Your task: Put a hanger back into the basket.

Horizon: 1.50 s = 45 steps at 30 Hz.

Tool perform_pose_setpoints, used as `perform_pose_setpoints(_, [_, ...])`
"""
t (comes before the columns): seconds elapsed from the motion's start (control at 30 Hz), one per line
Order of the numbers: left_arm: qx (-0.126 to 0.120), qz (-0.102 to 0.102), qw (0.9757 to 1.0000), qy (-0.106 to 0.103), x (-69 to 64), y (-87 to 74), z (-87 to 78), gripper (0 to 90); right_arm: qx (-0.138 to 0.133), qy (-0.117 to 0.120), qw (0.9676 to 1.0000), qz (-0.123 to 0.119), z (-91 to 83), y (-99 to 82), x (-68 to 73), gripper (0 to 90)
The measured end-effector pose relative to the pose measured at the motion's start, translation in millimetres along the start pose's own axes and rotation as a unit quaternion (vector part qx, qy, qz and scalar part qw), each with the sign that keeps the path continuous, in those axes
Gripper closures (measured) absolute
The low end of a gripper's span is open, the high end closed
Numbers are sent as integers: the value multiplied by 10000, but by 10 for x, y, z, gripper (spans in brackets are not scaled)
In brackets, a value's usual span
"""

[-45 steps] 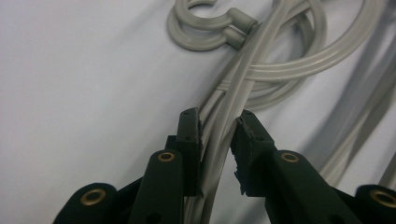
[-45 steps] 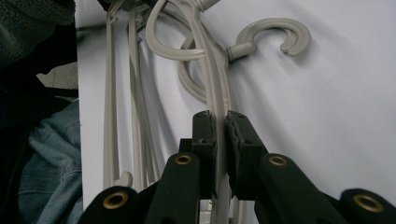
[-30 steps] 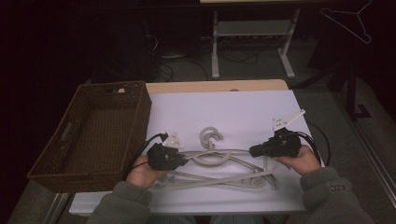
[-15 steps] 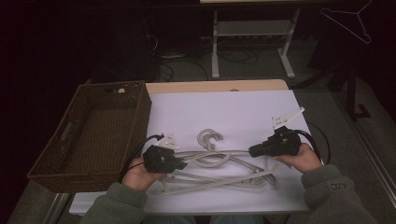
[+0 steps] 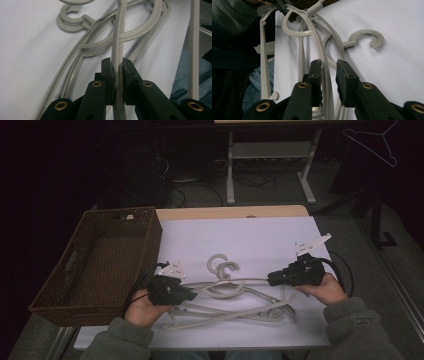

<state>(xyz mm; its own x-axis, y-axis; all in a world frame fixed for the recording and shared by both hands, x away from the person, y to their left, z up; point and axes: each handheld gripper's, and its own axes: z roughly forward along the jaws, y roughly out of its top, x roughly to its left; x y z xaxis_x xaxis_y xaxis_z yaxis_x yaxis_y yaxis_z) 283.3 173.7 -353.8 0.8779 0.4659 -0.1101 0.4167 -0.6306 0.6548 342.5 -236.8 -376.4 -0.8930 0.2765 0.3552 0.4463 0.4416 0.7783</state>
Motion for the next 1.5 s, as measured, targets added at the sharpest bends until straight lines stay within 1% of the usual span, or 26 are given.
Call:
perform_pose_setpoints(0.03, [-6, 27, 10000, 10, -1, 2, -18, 821, -30, 2, 10000, -10, -10, 1, -1, 725])
perform_pose_setpoints(0.07, [-13, -9, 10000, 25, -11, 7, -34, 820, -80, 5, 10000, 3, -21, 3, 6, 721])
perform_pose_setpoints(0.1, [9, 4, 10000, 17, -12, 11, -50, 820, -119, -7, 9999, -16, -36, 6, 11, 706])
perform_pose_setpoints(0.13, [-28, 11, 10000, 23, -16, 13, -61, 820, -187, -23, 9998, 13, -51, 10, 17, 671])
perform_pose_setpoints(0.2, [-34, -38, 10000, 47, -27, 22, -88, 820, -323, -38, 9995, 58, -92, 18, 19, 647])
perform_pose_setpoints(0.23, [-52, -45, 10000, 68, -31, 26, -102, 820, -381, -61, 9993, 24, -115, 27, 26, 636])
perform_pose_setpoints(0.27, [-24, -45, 10000, 73, -33, 32, -125, 820, -441, -113, 9990, 16, -140, 37, 36, 606])
perform_pose_setpoints(0.3, [-10, -22, 10000, 89, -31, 40, -148, 820, -511, -124, 9986, 36, -166, 50, 44, 598])
perform_pose_setpoints(0.33, [-45, -78, 9999, 111, -36, 46, -166, 820, -562, -112, 9983, 67, -195, 64, 59, 589])
perform_pose_setpoints(0.4, [-38, -71, 9999, 145, -29, 55, -225, 820, -658, -205, 9976, 16, -251, 91, 89, 566])
perform_pose_setpoints(0.5, [-109, -129, 9997, 161, -26, 64, -317, 819, -838, -281, 9961, -7, -332, 117, 118, 526])
perform_pose_setpoints(0.57, [-130, -161, 9996, 195, -21, 68, -379, 820, -962, -382, 9946, 51, -393, 124, 122, 491])
perform_pose_setpoints(0.6, [-165, -191, 9995, 213, -24, 71, -405, 819, -1007, -406, 9941, 67, -413, 124, 124, 490])
perform_pose_setpoints(0.63, [-94, -124, 9996, 231, -15, 75, -446, 819, -1074, -448, 9932, 72, -442, 121, 125, 484])
perform_pose_setpoints(0.67, [-149, -185, 9994, 253, -21, 76, -469, 819, -1138, -487, 9923, 99, -466, 117, 123, 469])
perform_pose_setpoints(0.73, [-175, -185, 9993, 258, -10, 75, -533, 819, -1223, -563, 9908, 160, -514, 105, 114, 459])
perform_pose_setpoints(0.77, [-156, -154, 9994, 250, 5, 71, -569, 819, -1246, -583, 9904, 164, -527, 100, 111, 454])
perform_pose_setpoints(0.8, [-213, -216, 9992, 252, 5, 65, -588, 819, -1255, -611, 9900, 183, -542, 92, 107, 450])
perform_pose_setpoints(0.97, [-227, -337, 9988, 260, 60, 18, -661, 820, -1247, -699, 9893, 287, -578, 61, 85, 445])
perform_pose_setpoints(1.03, [-269, -385, 9987, 207, 82, 0, -677, 821, -1275, -728, 9886, 317, -595, 55, 77, 446])
perform_pose_setpoints(1.07, [-271, -370, 9988, 197, 94, -9, -688, 821, -1292, -759, 9882, 307, -605, 50, 68, 444])
perform_pose_setpoints(1.1, [-298, -429, 9984, 201, 98, -18, -695, 820, -1313, -775, 9877, 348, -618, 44, 65, 441])
perform_pose_setpoints(1.23, [-367, -514, 9977, 243, 149, -47, -776, 820, -1339, -821, 9868, 391, -660, 11, 51, 430])
perform_pose_setpoints(1.3, [-432, -583, 9970, 261, 170, -56, -833, 820, -1308, -849, 9869, 403, -673, -7, 47, 424])
perform_pose_setpoints(1.37, [-455, -595, 9967, 300, 199, -58, -902, 820, -1282, -882, 9869, 431, -677, -27, 38, 416])
perform_pose_setpoints(1.5, [-529, -726, 9952, 379, 260, -75, -1034, 820, -1230, -897, 9873, 460, -658, -55, 35, 404])
